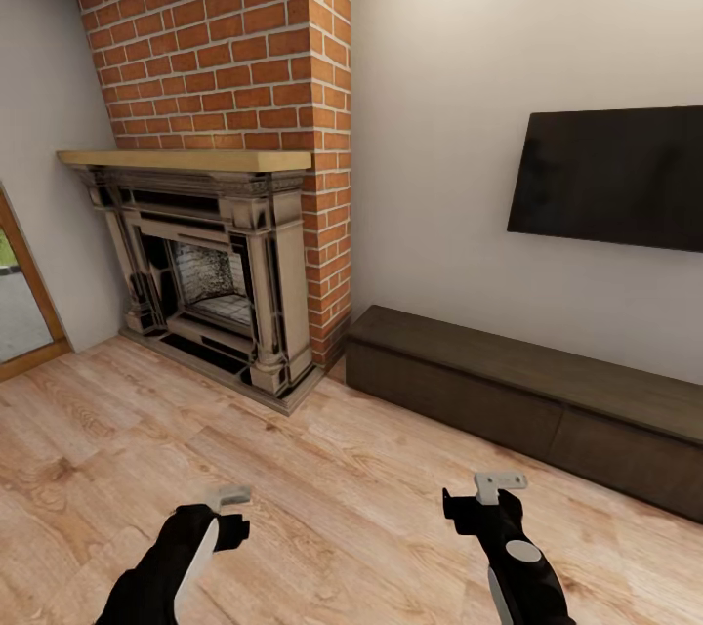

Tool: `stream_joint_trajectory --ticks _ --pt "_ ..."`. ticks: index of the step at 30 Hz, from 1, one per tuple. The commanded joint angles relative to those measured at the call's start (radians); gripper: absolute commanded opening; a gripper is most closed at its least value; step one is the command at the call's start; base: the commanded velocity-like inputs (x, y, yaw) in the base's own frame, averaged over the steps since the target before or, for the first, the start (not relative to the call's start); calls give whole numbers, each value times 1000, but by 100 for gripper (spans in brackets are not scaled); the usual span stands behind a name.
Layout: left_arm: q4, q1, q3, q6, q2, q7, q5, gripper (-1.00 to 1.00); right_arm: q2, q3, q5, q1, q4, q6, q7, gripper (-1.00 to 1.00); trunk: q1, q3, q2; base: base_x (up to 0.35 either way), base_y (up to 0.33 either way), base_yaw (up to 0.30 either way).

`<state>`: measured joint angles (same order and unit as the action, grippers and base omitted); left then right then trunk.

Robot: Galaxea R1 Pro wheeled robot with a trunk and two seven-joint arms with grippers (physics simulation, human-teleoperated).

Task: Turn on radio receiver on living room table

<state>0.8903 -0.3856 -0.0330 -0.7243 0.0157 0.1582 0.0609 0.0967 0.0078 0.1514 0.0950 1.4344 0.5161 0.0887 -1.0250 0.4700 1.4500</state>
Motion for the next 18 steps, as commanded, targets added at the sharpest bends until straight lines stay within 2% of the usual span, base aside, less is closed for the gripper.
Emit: stream_joint_trajectory --ticks 1,11,18 --pt "-1 -4 2 -10 10 0 0 100 -1 1 -1 0 1 0 -1 100 0 0 0 0 0 0" --pt "-5 -10 7 -31 18 0 0 100 -2 3 -3 0 0 5 -13 100 0 0 0 0 0 -8" --pt "-11 -10 7 -32 17 0 2 100 -1 3 -3 0 0 4 -14 100 0 0 0 0 0 -249"
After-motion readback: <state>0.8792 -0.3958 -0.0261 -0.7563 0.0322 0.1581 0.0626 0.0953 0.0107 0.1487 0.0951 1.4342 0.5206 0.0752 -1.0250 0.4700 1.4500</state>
